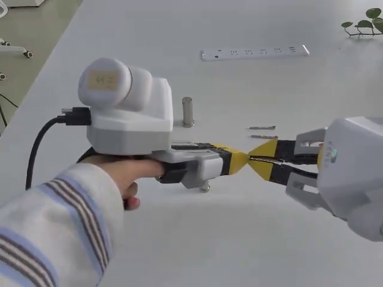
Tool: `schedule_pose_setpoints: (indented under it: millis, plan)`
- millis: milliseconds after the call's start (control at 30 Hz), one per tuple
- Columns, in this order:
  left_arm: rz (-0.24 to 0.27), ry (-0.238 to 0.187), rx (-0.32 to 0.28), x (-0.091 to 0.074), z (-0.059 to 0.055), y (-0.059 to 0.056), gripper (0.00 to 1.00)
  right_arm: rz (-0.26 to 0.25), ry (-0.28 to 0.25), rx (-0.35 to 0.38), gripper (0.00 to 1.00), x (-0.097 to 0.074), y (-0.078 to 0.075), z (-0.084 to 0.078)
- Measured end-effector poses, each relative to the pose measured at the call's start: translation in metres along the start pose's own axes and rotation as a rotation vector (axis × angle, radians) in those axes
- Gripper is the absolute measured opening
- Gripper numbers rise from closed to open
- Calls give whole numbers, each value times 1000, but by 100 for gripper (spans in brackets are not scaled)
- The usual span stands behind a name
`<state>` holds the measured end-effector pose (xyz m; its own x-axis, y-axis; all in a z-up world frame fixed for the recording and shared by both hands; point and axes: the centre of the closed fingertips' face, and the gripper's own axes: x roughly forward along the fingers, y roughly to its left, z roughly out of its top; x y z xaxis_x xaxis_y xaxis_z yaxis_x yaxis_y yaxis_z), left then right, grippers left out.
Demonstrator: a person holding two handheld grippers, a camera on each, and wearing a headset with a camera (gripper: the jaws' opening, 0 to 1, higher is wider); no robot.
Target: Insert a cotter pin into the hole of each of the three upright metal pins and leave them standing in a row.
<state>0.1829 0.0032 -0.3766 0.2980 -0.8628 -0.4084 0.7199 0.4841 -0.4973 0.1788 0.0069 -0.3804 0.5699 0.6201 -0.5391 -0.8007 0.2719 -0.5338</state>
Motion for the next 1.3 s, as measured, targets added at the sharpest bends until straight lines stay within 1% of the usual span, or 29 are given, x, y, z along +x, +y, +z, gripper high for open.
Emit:
schedule_pose_setpoints:
  millis: [167, 233, 267, 300, 367, 500, 567, 700, 800, 933, 1000, 1033, 1100, 1167, 1300]
  plan:
    - [15, 13, -11, -2, -4, 1, 0, 12, -1, -16, 0, 1, 4, 1]
    - [23, 15, -23, -2, -5, 2, 0, 17, 1, -22, 0, 2, 5, 0]
    - [29, 26, -43, -2, -8, 2, 0, 24, 3, -24, 0, 3, 6, 0]
    - [30, 26, -48, -1, -8, 2, 0, 25, 3, -27, 0, 3, 7, 0]
    - [36, 35, -48, -1, -10, 2, 0, 31, -1, -31, 0, 3, 9, -1]
    - [48, 46, -23, 0, -14, 1, 0, 47, -10, -17, 0, 4, 12, -3]
    - [58, 45, -34, 1, -14, 2, 0, 45, -8, -8, 0, 5, 12, -5]
    - [71, 45, -31, 4, -14, 3, 0, 47, -8, 6, 0, 5, 11, -8]
    - [71, 50, -33, 4, -14, 2, 0, 52, -13, 11, 0, 5, 11, -9]
    - [79, 50, -41, 4, -15, 4, 0, 40, -27, 29, 0, 6, 11, -9]
    - [82, 47, -41, 4, -14, 4, 0, 39, -25, 40, 0, 7, 12, -10]
    - [83, 45, -39, 4, -13, 5, 0, 34, -27, 43, 1, 7, 11, -10]
    - [84, 37, -37, 5, -11, 5, 0, 25, -33, 52, 6, 8, 9, -10]
    - [84, 31, -37, 4, -9, 6, 0, 16, -39, 60, 9, 7, 6, -10]
    - [91, 12, -24, 1, -4, 8, 0, 21, -48, 88, 11, 4, 4, -10]
